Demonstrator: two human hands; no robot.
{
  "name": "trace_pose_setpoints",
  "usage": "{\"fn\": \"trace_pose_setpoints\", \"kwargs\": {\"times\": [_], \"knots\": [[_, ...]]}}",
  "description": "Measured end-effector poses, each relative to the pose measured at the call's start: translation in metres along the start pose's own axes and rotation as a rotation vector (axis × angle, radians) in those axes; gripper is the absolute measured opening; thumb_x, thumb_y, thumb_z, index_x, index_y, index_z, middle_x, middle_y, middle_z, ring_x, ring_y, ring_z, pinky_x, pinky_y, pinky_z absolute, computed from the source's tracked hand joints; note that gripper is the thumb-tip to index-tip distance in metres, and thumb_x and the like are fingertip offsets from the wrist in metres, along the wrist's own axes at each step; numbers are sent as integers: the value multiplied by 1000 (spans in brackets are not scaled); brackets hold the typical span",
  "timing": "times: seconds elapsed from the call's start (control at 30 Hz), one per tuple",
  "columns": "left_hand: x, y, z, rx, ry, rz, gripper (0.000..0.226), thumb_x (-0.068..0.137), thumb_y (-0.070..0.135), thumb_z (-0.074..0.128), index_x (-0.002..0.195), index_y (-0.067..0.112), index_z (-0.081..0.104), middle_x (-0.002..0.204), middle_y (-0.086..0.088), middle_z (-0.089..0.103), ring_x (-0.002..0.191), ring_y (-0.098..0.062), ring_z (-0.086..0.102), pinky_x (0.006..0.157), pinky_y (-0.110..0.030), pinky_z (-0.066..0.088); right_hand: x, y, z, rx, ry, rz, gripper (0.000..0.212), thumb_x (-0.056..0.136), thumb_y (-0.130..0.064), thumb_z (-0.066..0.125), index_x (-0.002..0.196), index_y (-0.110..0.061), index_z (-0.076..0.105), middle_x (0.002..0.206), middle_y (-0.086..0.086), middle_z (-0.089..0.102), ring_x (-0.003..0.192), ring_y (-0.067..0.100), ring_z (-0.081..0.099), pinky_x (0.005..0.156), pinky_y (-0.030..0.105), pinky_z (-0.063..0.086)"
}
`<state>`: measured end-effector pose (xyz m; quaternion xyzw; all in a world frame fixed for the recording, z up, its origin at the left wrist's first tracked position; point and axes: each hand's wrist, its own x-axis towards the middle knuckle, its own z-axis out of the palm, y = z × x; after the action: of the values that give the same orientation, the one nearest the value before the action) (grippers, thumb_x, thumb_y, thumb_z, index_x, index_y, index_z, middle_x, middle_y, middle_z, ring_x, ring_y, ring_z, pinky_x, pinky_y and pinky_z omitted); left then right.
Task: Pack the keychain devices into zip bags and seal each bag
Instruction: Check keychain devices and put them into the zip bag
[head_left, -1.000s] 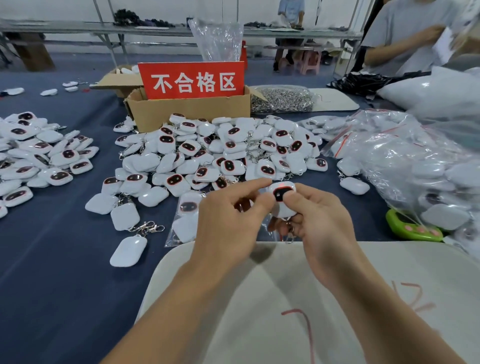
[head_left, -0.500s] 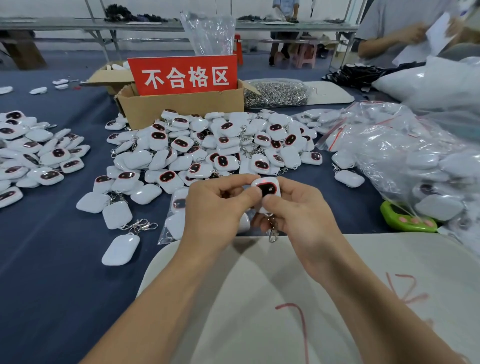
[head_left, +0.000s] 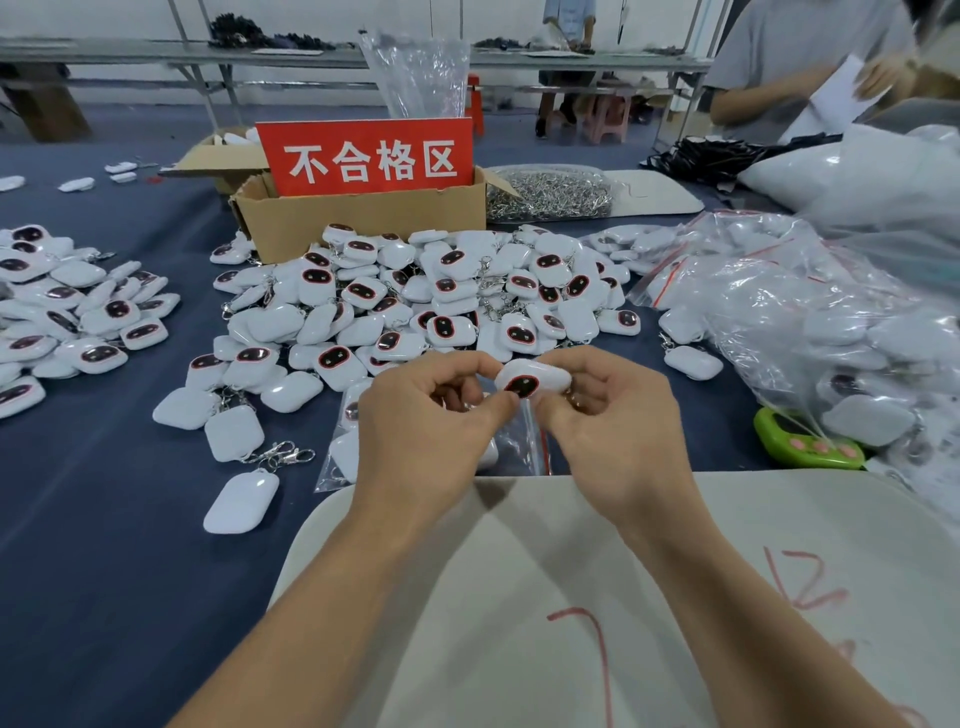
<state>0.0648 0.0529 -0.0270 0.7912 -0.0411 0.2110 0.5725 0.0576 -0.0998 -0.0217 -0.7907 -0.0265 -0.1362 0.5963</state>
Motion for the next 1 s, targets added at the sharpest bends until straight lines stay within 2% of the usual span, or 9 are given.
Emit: {"fn": "trace_pose_setpoints", "kwargs": {"times": [0.1, 0.23, 0.3, 0.37, 0.5, 0.67, 0.8, 0.9, 1.0], "knots": [[-5, 3, 2, 117, 25, 47, 29, 71, 18, 88, 81, 42, 76, 70, 26, 62, 62, 3, 52, 61, -7, 38, 1, -2, -3, -14, 57, -52, 33, 83, -3, 75, 88, -35, 76, 81, -16, 77, 76, 7, 73, 72, 19, 57], [-9, 7, 2, 128, 19, 81, 29, 77, 19, 87, 92, 44, 81, 81, 39, 69, 77, 12, 62, 69, -3, 40, -3, -3, -2, -63, 64, -111, 40, 84, 1, 75, 87, -39, 76, 79, -16, 76, 74, 8, 73, 76, 27, 60], [-9, 8, 1, 100, -12, 52, 34, 78, 18, 86, 85, 51, 78, 78, 36, 70, 71, 8, 63, 65, -3, 41, -3, -2, -2, -55, 59, -114, 38, 84, 2, 75, 85, -36, 77, 79, -16, 76, 74, 7, 73, 75, 27, 60], [-8, 10, 1, 69, -34, 41, 40, 80, 17, 84, 78, 55, 74, 72, 30, 70, 63, 7, 61, 61, -3, 41, -5, -2, -2, -93, 83, -146, 37, 85, 2, 75, 91, -35, 78, 82, -18, 76, 77, 2, 72, 73, 16, 56], [-2, 11, 0, -179, -104, -124, 21, 87, 16, 79, 85, 37, 82, 73, 7, 76, 64, -10, 67, 64, -20, 54, -7, -3, -6, -222, 82, -270, 59, 81, 4, 75, 122, -38, 73, 109, -25, 69, 98, -10, 61, 88, 1, 41], [0, 11, 0, -412, -125, -258, 17, 95, 16, 70, 102, 28, 80, 70, -4, 73, 58, -13, 62, 58, -18, 48, -3, -1, -5, -146, 34, -190, 34, 84, -14, 82, 105, -41, 80, 89, -18, 76, 84, 10, 68, 85, 27, 56], [-3, 12, -1, -362, -152, -130, 15, 82, 39, 74, 92, 33, 84, 63, -1, 65, 62, -10, 56, 62, -20, 46, -2, -1, -5, -63, -4, -196, 15, 90, -24, 77, 93, -39, 80, 82, -11, 77, 77, 12, 69, 76, 31, 57], [-2, 11, -2, -290, -148, -46, 13, 86, 34, 74, 84, 44, 82, 59, 9, 62, 58, -6, 52, 59, -20, 45, -1, -2, -4, 13, -47, -132, 8, 90, -35, 73, 91, -37, 80, 79, -2, 77, 76, 26, 70, 70, 40, 58], [0, 9, -3, -254, -119, -26, 18, 89, 32, 73, 77, 42, 81, 51, 12, 54, 52, -2, 45, 54, -15, 41, 0, -1, 0, 54, -87, -95, 13, 88, -35, 70, 88, -27, 81, 79, 9, 76, 79, 39, 68, 74, 53, 57]]}}
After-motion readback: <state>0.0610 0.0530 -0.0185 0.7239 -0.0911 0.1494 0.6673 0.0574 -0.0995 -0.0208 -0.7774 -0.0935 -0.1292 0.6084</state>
